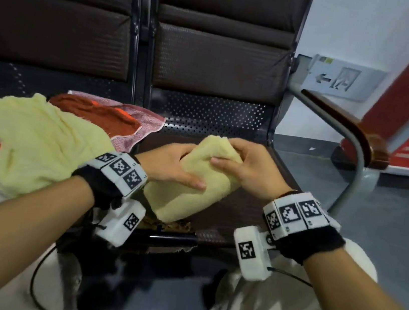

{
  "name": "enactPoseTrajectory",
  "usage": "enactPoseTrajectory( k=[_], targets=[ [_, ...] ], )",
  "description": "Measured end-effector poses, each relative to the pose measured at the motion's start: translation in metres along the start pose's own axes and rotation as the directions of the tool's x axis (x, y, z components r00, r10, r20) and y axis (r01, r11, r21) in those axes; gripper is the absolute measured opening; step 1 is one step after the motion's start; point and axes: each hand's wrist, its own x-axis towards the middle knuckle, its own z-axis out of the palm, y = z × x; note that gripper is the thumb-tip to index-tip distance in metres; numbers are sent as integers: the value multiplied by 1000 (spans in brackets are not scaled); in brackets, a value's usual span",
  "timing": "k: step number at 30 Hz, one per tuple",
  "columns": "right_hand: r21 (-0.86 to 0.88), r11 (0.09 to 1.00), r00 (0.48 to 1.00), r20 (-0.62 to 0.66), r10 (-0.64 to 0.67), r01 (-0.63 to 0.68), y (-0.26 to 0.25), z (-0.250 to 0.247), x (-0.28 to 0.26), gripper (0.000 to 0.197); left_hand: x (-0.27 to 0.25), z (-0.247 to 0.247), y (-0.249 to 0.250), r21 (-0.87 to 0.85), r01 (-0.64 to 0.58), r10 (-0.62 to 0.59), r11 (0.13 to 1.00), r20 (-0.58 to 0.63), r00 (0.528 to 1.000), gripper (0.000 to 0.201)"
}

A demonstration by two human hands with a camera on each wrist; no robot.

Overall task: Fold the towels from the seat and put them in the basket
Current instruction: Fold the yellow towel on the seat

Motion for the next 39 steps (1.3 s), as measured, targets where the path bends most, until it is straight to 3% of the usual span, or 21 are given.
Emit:
enactPoseTrajectory(
  k=[4,7,10,14,17,22,26,29,33,37,39],
  targets=[
    [21,998,974,-220,-56,62,-19,-39,-26,6,-8,10,20,-10,38,-37,999,97,995,36],
    [93,992,922,-386,-42,84,-29,-76,-50,10,-10,19,51,-32,28,-26,999,65,998,31],
    [153,984,867,-498,-7,96,-28,-108,-77,3,-5,28,99,71,-61,59,996,29,998,27],
    [201,978,715,-691,106,50,-6,-151,-118,14,19,54,163,338,-191,212,922,-26,977,34],
    [222,973,598,-773,210,-55,30,-177,-157,31,40,91,198,413,-246,277,877,-15,961,33],
    [282,930,433,-826,361,-237,109,-180,-255,29,70,193,220,416,-362,279,834,248,928,24],
    [304,848,308,-834,457,-435,171,-166,-341,22,76,299,206,378,-392,215,839,432,876,30],
    [331,721,278,-762,585,-609,207,-157,-400,23,72,374,182,354,-364,127,862,544,829,28],
    [286,579,373,-538,756,-763,235,-146,-455,21,55,450,149,347,-383,47,856,686,726,39],
    [144,478,387,-410,826,-866,251,-141,-483,25,35,497,117,318,-330,-105,889,842,529,40],
    [-9,377,358,-335,872,-926,261,-135,-484,29,27,509,106,329,-347,-164,878,889,428,41]
  ],
)
